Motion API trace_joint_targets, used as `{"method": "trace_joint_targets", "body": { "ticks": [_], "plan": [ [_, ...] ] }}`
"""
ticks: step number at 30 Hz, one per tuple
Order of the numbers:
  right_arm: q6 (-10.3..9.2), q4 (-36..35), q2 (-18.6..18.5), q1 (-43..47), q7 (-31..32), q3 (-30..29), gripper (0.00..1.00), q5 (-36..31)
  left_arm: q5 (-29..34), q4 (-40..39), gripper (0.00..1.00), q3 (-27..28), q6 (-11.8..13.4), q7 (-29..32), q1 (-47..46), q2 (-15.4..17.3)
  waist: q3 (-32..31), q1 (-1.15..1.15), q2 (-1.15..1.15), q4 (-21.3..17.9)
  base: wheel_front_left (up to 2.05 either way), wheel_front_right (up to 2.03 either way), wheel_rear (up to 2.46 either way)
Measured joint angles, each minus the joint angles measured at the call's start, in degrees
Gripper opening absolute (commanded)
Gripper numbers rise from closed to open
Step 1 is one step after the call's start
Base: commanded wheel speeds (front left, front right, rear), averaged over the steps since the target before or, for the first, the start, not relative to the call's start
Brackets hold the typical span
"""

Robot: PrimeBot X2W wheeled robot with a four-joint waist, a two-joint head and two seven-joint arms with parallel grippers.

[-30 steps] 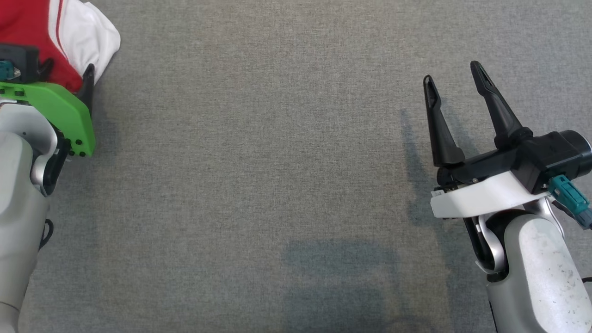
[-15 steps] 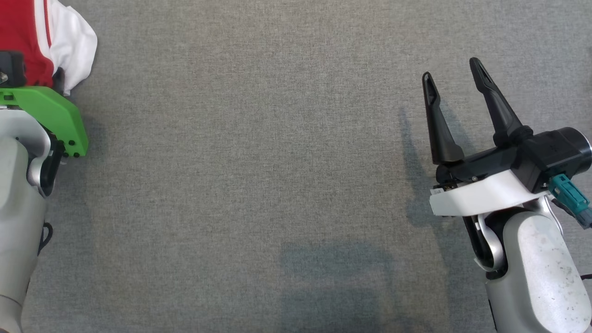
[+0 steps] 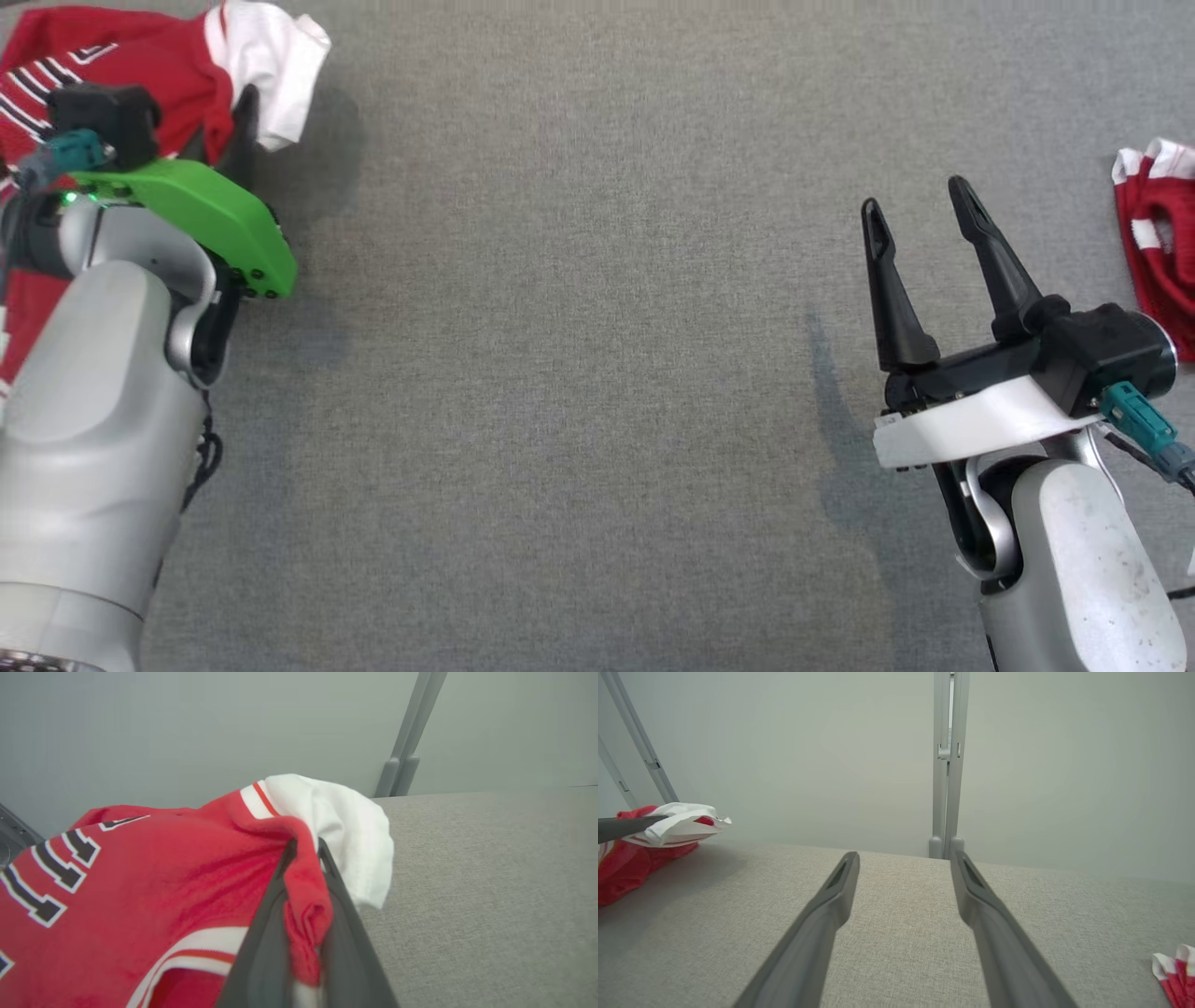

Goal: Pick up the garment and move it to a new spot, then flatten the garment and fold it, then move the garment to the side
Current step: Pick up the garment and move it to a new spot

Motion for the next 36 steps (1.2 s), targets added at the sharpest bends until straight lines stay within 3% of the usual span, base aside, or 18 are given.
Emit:
{"method": "trace_joint_targets", "body": {
  "ticks": [9,15,32,33,34,35,36],
  "plan": [
    [0.0,1.14,0.0,3.91,-0.26,-0.85,1.0,1.35,-2.77,-6.93,0.0,-2.04,1.57,-0.8,6.24,-9.32,-7.3,0.0,0.0,-1.25,0.0,0.0,0.0],
    [0.0,1.07,-0.01,4.53,-0.1,0.48,1.0,2.37,-4.19,-7.92,0.0,-3.97,2.71,0.13,6.56,-14.7,-9.75,0.0,0.0,-4.51,0.0,0.0,0.0],
    [0.0,6.39,-0.08,0.94,-4.65,6.93,1.0,7.51,-8.9,6.0,0.0,-8.9,6.98,-2.27,-6.94,-16.74,-6.81,0.0,0.0,-20.5,0.0,0.0,0.0],
    [0.0,6.7,-0.08,0.86,-4.76,7.12,1.0,7.67,-9.28,6.97,0.04,-9.47,7.13,-2.53,-7.07,-16.75,-6.46,0.0,0.0,-21.34,0.0,0.0,0.0],
    [0.0,6.99,-0.08,0.8,-5.04,7.24,1.0,7.81,-9.55,7.73,0.41,-9.98,7.22,-3.07,-7.1,-16.77,-6.12,0.0,0.0,-22.08,0.0,0.0,0.0],
    [0.0,7.19,-0.07,0.7,-5.19,7.28,1.0,7.87,-9.8,8.47,1.0,-10.42,7.28,-3.69,-7.2,-16.77,-5.78,0.0,0.0,-22.75,0.0,0.0,0.0],
    [0.0,7.35,-0.07,0.57,-5.28,7.27,1.0,7.89,-10.16,9.04,1.0,-10.91,7.28,-4.04,-7.32,-16.77,-5.41,0.0,0.0,-23.33,0.0,0.0,0.0]
  ]
}}
